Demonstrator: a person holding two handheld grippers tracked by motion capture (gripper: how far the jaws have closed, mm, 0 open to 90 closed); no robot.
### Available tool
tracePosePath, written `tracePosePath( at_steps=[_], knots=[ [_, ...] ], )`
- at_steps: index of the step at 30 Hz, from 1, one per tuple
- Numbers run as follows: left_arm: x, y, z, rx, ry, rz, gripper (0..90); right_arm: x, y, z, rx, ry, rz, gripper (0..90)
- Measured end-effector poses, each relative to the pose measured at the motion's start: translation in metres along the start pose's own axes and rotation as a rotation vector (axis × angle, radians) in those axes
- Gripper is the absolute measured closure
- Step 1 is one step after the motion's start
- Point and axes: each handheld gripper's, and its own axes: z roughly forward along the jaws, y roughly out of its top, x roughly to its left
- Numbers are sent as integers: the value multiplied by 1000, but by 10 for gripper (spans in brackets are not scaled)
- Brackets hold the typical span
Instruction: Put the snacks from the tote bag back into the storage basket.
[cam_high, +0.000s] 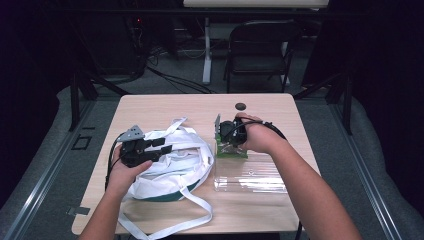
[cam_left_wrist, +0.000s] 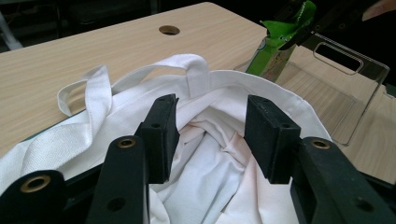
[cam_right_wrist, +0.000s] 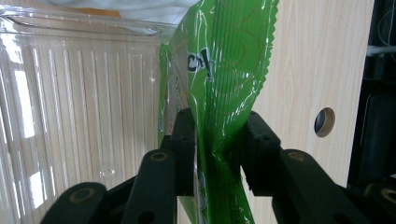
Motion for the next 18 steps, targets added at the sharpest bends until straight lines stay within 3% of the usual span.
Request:
tracePosePath(
  at_steps=[12,18],
  knots=[
    [1,-1,0,6,-1,1,540,-5,-2,-2,-8,-7,55,502],
    [1,-1,0,5,-1,2,540,-5,-3,-3,-11,-23,63,468]
  ],
)
